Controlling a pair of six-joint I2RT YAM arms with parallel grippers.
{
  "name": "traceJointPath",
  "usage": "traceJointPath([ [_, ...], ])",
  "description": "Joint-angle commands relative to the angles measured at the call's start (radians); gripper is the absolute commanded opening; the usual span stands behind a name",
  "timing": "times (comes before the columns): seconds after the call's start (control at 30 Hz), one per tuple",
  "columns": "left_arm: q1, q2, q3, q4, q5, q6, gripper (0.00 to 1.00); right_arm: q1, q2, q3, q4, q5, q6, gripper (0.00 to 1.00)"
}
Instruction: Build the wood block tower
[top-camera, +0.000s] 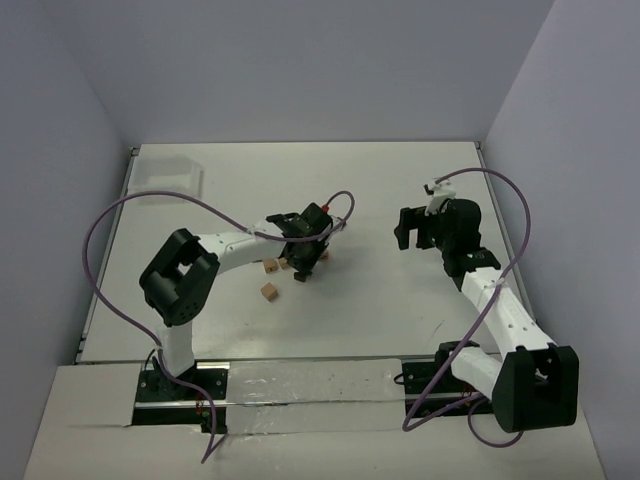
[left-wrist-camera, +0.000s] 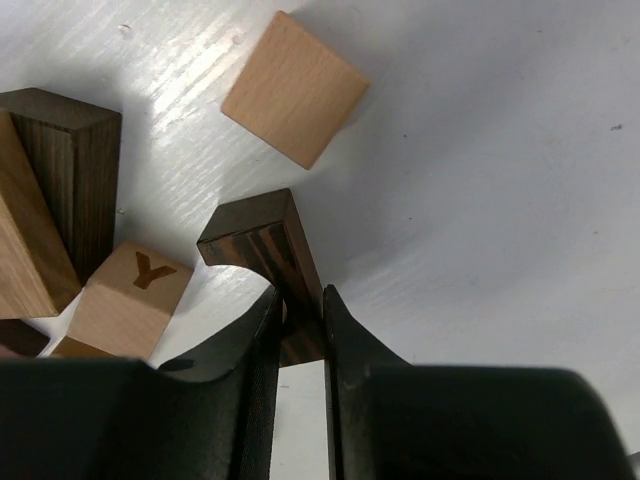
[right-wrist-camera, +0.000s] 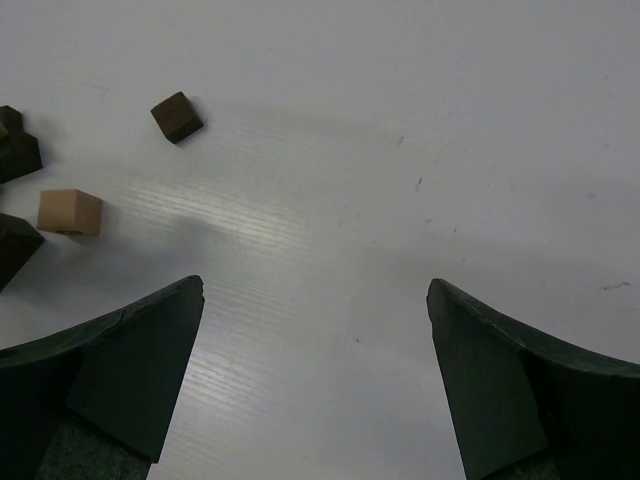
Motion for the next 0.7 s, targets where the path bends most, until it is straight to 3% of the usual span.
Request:
traceJointPath([
  [0.0, 0.058, -0.028, 0.034, 0.048, 0.090, -0.025, 0.02, 0.040, -0.082, 0.002, 0.058, -0.043, -0.036, 1.00],
  [0.03, 0.078, -0.045, 0.028, 0.059, 0.138, -0.030, 0.00, 0.053, -0.089, 0.006, 0.055, -0.047, -0.051, 1.00],
  [0.17, 0.272, -0.227, -0.082, 0.245, 0.658, -0.166, 0.00, 0.094, -0.075, 0.092, -0.003, -0.139, -0.105, 1.00],
  [0.23, 0.326, -0.311, -0.146, 0.377, 0.829, -0.254, 0.00, 0.115, -0.038, 0.153, -0.023, -0.225, -0.124, 1.00],
  [0.43, 0.343, -0.422, -0.233, 0.590, 1.042, -0.457, 0.00, 0.264, 0.073, 0.356, -0.090, -0.389, -0.123, 1.00],
  [0.67, 0.354, -0.445, -0.272, 0.757, 1.135, -0.620, 0.00, 0.452, 0.160, 0.500, -0.203, -0.353, -0.172, 1.00],
])
